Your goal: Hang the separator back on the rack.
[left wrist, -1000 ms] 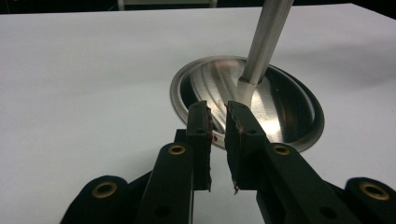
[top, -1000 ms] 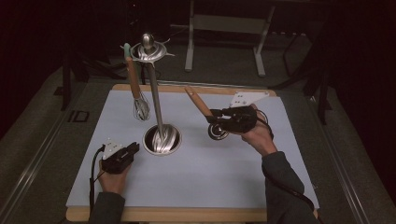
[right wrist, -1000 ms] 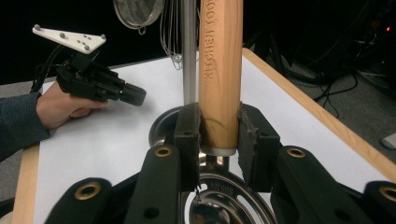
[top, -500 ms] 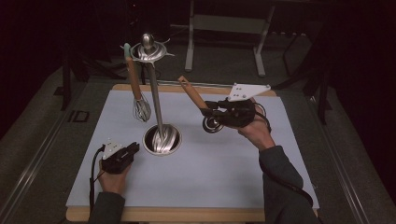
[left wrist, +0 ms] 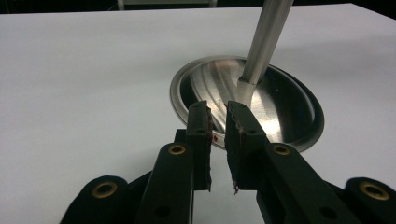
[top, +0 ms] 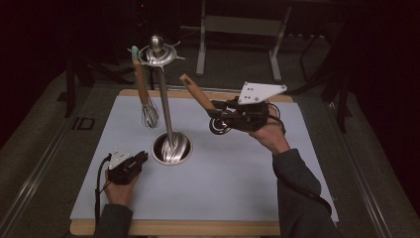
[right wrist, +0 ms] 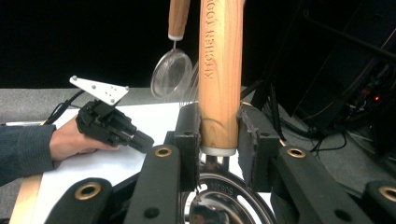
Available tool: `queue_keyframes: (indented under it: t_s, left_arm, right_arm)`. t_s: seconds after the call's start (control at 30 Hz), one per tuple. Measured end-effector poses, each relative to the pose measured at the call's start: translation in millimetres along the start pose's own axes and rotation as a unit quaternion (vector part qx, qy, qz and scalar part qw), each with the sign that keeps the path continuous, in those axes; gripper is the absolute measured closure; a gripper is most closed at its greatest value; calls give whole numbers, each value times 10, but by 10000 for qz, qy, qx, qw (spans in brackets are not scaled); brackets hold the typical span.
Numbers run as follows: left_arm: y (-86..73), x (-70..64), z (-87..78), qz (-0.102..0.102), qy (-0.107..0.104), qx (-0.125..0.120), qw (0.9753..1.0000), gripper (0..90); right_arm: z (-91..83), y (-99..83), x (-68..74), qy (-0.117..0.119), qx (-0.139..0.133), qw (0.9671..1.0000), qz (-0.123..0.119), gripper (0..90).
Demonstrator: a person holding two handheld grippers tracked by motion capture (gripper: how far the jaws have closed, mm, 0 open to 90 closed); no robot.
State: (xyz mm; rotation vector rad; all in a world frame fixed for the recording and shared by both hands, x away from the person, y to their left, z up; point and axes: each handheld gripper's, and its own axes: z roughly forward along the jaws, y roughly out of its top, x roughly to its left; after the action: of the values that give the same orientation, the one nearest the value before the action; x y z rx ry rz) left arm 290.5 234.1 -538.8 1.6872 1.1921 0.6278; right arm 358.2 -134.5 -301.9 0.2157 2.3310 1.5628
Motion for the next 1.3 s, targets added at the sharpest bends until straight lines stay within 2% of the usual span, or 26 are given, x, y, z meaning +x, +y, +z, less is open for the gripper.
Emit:
queue_keyframes:
  t_s: [0.33, 0.7, 1.3]
  left_arm:
    - [-1, -2, 0, -3, -1, -6, 10000, 807]
    - [-1, -2, -1, 0, -4, -11, 10000, 807]
    - [-1, 2, -2, -7, -8, -18, 10000, 808]
  right_arm:
    - [53, 135, 31, 28, -25, 9999, -169, 709]
    - [125, 212, 63, 85, -42, 9996, -259, 709]
    - [164, 370, 107, 133, -217, 9991, -351, 709]
